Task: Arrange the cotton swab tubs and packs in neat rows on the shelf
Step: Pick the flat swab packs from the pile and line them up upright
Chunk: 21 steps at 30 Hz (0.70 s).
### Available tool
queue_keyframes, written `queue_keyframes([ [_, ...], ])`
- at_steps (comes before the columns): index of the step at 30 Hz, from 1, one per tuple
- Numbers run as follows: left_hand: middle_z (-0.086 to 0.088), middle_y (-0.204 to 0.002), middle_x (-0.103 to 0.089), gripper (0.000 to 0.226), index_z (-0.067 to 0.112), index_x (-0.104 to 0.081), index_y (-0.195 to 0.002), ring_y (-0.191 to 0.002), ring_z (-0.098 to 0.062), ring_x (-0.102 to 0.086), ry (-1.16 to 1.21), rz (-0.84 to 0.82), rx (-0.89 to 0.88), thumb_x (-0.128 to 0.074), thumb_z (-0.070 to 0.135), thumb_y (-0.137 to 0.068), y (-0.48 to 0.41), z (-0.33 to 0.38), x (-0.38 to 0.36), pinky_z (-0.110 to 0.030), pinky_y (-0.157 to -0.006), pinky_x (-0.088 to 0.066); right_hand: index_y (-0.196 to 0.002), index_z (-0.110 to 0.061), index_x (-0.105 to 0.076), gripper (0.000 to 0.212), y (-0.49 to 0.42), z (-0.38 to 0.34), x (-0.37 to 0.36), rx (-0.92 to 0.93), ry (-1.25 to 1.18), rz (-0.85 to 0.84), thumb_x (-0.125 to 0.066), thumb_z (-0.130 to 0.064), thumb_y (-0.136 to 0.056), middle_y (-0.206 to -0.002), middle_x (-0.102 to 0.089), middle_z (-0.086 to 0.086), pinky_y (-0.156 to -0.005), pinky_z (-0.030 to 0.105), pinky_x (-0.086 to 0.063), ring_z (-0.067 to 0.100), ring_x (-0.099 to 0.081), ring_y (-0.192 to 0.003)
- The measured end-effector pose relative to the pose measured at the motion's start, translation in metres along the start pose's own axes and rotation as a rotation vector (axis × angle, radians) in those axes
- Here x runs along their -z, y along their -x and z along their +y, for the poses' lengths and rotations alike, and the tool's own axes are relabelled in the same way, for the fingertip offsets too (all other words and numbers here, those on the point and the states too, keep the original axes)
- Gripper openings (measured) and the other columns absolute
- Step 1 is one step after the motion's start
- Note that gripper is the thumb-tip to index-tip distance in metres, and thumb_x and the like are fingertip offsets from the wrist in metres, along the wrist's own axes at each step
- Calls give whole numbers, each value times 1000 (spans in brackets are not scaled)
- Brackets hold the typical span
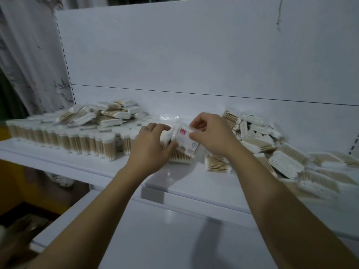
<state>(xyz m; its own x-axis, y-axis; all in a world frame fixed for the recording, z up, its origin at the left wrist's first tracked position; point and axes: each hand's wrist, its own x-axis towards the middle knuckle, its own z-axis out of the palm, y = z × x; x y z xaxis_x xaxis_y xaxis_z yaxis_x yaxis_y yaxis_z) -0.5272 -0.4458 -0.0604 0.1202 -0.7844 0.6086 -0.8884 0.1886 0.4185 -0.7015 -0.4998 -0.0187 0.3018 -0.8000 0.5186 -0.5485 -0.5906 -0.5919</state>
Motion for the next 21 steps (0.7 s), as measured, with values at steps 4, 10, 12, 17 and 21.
queue_keyframes([
  [4,-4,-132,-55,44,22,-57,-127,-121,-28,-44,-191,24,-56,-65,40,-88,10,-8,0,-40,-95,-36,-102,-18,-69,18,1,6,-28,19,182,-126,-72,-16,-84,-102,-66,-2,-78,23,-46,12,-60,-91],
  [10,0,-134,-53,45,25,-54,-130,-124,-25,-42,-300,-7,-117,-60,42,-90,12,-4,-4,-40,-97,-32,-127,-23,-58,40,-3,5,-38,131,465,-91,-66,-34,-89,-130,-52,2,-102,34,-34,21,-42,-123],
  [12,0,-136,-52,47,25,-52,-132,-126,-25,-40,-300,-25,-132,-61,42,-89,11,-2,-4,-41,-99,-31,-127,-25,-58,39,-6,0,-19,133,476,-54,-65,-32,-90,-131,-52,2,-102,36,-35,22,-44,-122],
  [17,3,-141,-47,50,27,-47,-136,-132,-22,-34,-301,-98,-192,-59,44,-90,3,9,-7,-40,-104,-26,-130,-29,-55,52,-8,-1,36,43,779,-313,-72,-38,-82,-132,-55,1,-100,39,-39,23,-51,-121],
  [21,3,-143,-47,51,28,-46,-137,-134,-22,-32,-303,-203,-278,-56,46,-91,-8,28,-13,-40,-105,-25,-138,-29,-48,78,3,15,40,-91,989,-561,-81,-48,-69,-138,-50,2,-105,44,-31,25,-47,-126],
])
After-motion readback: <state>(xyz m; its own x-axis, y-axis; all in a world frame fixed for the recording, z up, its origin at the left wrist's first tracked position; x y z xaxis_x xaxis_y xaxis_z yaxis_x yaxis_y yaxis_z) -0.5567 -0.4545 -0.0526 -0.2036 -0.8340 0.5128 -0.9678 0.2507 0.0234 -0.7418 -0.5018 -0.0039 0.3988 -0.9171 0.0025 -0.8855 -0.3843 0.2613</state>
